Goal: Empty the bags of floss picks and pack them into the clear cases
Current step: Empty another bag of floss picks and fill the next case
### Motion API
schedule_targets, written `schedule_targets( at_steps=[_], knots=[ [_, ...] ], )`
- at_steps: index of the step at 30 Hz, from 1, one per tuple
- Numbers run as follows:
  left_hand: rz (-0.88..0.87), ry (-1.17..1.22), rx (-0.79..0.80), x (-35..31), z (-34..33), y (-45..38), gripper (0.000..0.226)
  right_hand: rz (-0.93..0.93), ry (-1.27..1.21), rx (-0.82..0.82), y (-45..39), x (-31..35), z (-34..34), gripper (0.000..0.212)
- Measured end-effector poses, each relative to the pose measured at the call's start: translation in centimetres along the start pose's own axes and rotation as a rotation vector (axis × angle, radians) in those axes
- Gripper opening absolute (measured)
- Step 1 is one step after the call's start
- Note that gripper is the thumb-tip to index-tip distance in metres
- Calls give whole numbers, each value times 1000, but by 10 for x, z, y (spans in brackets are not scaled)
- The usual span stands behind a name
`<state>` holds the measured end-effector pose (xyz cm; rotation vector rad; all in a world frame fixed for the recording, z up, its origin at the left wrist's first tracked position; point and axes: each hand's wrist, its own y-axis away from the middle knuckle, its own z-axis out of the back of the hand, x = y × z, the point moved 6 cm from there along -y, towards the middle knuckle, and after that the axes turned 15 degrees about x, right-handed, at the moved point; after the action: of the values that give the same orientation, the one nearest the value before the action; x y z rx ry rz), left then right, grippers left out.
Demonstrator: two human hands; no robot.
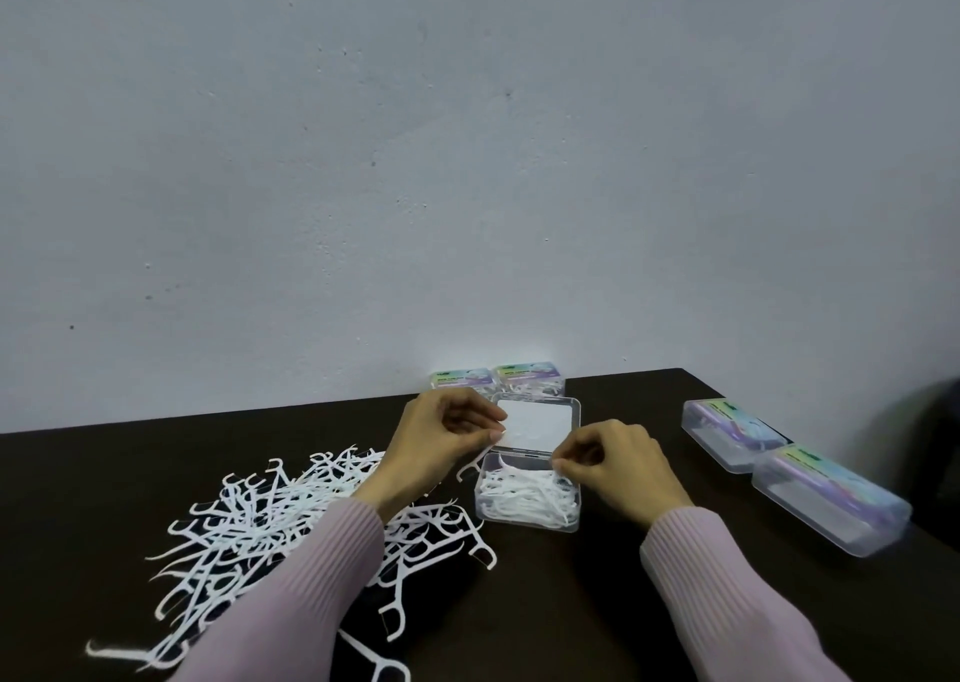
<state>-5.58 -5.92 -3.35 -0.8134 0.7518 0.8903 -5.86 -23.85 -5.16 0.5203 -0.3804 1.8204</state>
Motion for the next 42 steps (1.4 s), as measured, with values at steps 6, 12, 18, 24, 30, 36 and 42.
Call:
schedule_targets(
  at_steps=[6,12,18,24,30,36,42],
  knots=[
    [-51,-53,-45,-14,8,0,14,19,156,7,5,12,1,33],
    [-71,-53,-80,-17,10,-1,14,40,147,71,4,14,-4,19],
    [-61,-35,-81,-17,10,-2,13,75,-45,62,1,7,0,15],
    [-60,-24,-89,-16,12,0,13,143,-206,55,1,8,1,15],
    [-51,135,-134,-14,16,-2,15,165,-142,-2,1,16,-4,13],
    [3,328,-114,-4,-8,-1,16,213,-181,-282,9,14,16,18],
    [69,197,-62,14,-29,-3,15,128,-193,-147,3,5,10,23]
  ],
)
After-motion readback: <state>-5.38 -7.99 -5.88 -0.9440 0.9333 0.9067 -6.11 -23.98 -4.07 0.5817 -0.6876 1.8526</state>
